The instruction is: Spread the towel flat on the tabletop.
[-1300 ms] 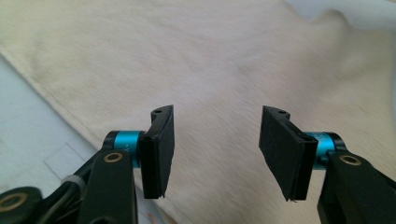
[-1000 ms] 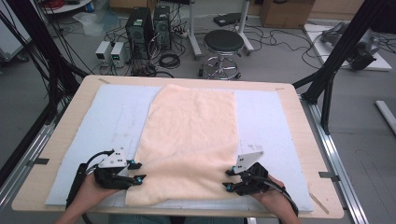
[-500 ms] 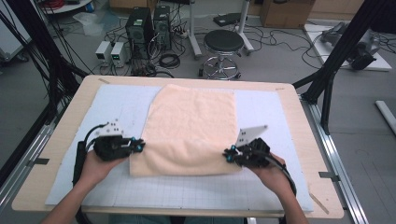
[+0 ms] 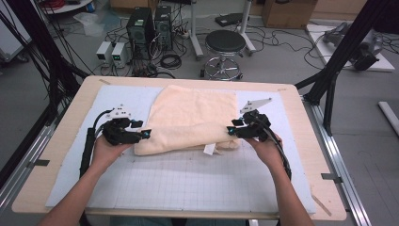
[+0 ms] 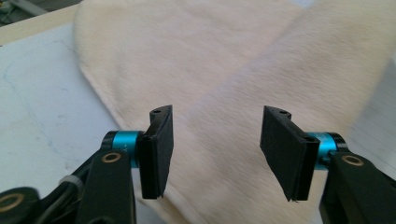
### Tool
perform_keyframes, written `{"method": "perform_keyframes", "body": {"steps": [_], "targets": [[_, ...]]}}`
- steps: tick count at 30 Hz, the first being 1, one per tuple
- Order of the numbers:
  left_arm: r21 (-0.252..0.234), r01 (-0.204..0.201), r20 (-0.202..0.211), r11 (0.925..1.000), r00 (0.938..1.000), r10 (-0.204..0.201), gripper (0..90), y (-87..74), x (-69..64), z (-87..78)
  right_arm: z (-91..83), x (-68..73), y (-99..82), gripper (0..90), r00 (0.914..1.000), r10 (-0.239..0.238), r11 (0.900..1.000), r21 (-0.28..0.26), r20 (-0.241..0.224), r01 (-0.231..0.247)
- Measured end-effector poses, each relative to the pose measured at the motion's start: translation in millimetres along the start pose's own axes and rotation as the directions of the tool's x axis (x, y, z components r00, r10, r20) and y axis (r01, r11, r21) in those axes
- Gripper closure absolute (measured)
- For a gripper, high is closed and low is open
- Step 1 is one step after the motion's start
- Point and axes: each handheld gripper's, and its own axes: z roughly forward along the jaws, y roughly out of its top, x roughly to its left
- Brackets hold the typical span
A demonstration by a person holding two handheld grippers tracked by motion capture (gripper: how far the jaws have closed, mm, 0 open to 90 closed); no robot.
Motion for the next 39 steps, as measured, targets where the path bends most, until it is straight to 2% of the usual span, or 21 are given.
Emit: {"method": "perform_keyframes", "body": {"steps": [1, 2, 5, 6, 7, 9, 10, 12, 14, 15, 17, 19, 22, 24, 25, 26, 30, 31, 35, 37, 39], "targets": [[-0.007, -0.006, 0.03, 1.0, 0.9995, 0.006, 40.7, -4.4, -6.1, -3.5, -5.1, 5.4, -1.4, 59.1, 0.9998, -0.015, 0.9997, -0.017, -0.013, 0.015], [0.001, -0.03, 0.058, 0.9996, 0.9979, 0.03, 40.6, -8.7, -12.6, -5.7, -9.2, 12.0, -3.1, 58.4, 0.9988, -0.042, 0.9987, -0.029, -0.025, 0.041], [0.03, -0.09, 0.103, 0.9955, 0.9909, 0.086, 39.7, -25.3, -30.6, -7.3, -15.9, 33.9, -11.7, 54.5, 0.9911, -0.121, 0.9923, -0.034, -0.057, 0.119], [0.045, -0.111, 0.107, 0.9928, 0.9886, 0.106, 39.6, -29.7, -33.7, -5.4, -15.8, 39.7, -15.9, 52.7, 0.9885, -0.137, 0.9902, -0.038, -0.065, 0.134], [0.064, -0.125, 0.097, 0.99, 0.9882, 0.119, 39.6, -33.6, -35.9, -2.1, -13.5, 44.7, -19.5, 50.6, 0.9854, -0.151, 0.9883, -0.029, -0.078, 0.15], [0.1, -0.12, 0.089, 0.9877, 0.9898, 0.111, 39.0, -38.4, -36.6, 8.4, -5.0, 52.1, -25.7, 49.4, 0.9743, -0.218, 0.9759, -0.004, -0.057, 0.218], [0.116, -0.13, 0.075, 0.9848, 0.9897, 0.122, 39.2, -39.0, -35.9, 13.1, -0.5, 54.3, -27.6, 49.4, 0.9709, -0.236, 0.9716, 0.009, -0.041, 0.237], [0.119, -0.133, 0.043, 0.984, 0.9908, 0.129, 41.6, -38.5, -34.3, 20.3, 8.8, 55.2, -27.5, 49.6, 0.9663, -0.257, 0.9657, 0.033, -0.006, 0.257], [0.116, -0.132, 0.022, 0.9844, 0.9912, 0.131, 48.1, -37.5, -32.1, 25.4, 16.1, 53.8, -25.9, 52.8, 0.9604, -0.275, 0.961, 0.038, 0.042, 0.274], [0.119, -0.137, 0.006, 0.9834, 0.9906, 0.137, 53.7, -36.9, -30.7, 26.4, 18.7, 51.7, -25.2, 58.0, 0.9595, -0.275, 0.9611, 0.04, 0.059, 0.273], [0.109, -0.117, 0.003, 0.9872, 0.9931, 0.117, 65.8, -35.6, -27.2, 24.8, 21.2, 45.0, -24.5, 68.0, 0.9653, -0.258, 0.9661, 0.026, 0.041, 0.257], [0.092, -0.108, 0.018, 0.9898, 0.9941, 0.107, 74.5, -34.6, -25.5, 19.5, 18.6, 38.5, -25.1, 70.7, 0.9781, -0.208, 0.9781, 0.0, -0.001, 0.208], [0.08, -0.133, 0.027, 0.9878, 0.991, 0.131, 83.3, -32.1, -30.4, 9.5, 9.8, 39.1, -25.9, 72.2, 0.9823, -0.18, 0.9837, -0.012, -0.053, 0.18], [0.074, -0.156, 0.026, 0.9849, 0.9876, 0.155, 84.5, -30.2, -36.8, 1.0, 3.2, 47.1, -26.4, 72.2, 0.9771, -0.194, 0.9809, 0.004, -0.088, 0.195], [0.063, -0.156, 0.033, 0.9857, 0.9875, 0.155, 84.6, -29.0, -40.6, -4.4, 0.5, 50.5, -26.8, 72.1, 0.9752, -0.202, 0.979, 0.011, -0.091, 0.204], [0.051, -0.172, 0.034, 0.9837, 0.9847, 0.171, 84.6, -27.7, -44.8, -11.1, -3.8, 55.4, -27.4, 72.1, 0.9727, -0.209, 0.9771, 0.016, -0.1, 0.212], [0.001, -0.207, 0.036, 0.9783, 0.9777, 0.207, 84.7, -23.9, -64.1, -38.5, -28.2, 74.8, -31.8, 76.5, 0.9663, -0.223, 0.9746, -0.008, -0.128, 0.224], [-0.009, -0.213, 0.042, 0.9771, 0.9762, 0.213, 84.7, -23.1, -68.7, -45.0, -34.1, 78.7, -33.3, 77.2, 0.9641, -0.221, 0.9751, -0.014, -0.147, 0.221], [-0.029, -0.247, 0.052, 0.9685, 0.9672, 0.248, 84.7, -20.5, -84.1, -67.6, -51.9, 94.6, -36.5, 79.9, 0.9585, -0.23, 0.9725, 0.0, -0.169, 0.233], [-0.042, -0.242, 0.062, 0.9695, 0.9678, 0.244, 84.7, -18.1, -89.0, -76.1, -59.1, 101.9, -35.3, 80.9, 0.9526, -0.237, 0.9705, -0.004, -0.19, 0.241], [-0.049, -0.251, 0.063, 0.9666, 0.9651, 0.254, 84.7, -13.8, -90.4, -82.1, -66.3, 108.7, -31.6, 81.0, 0.9464, -0.245, 0.9687, -0.011, -0.211, 0.248]]}}
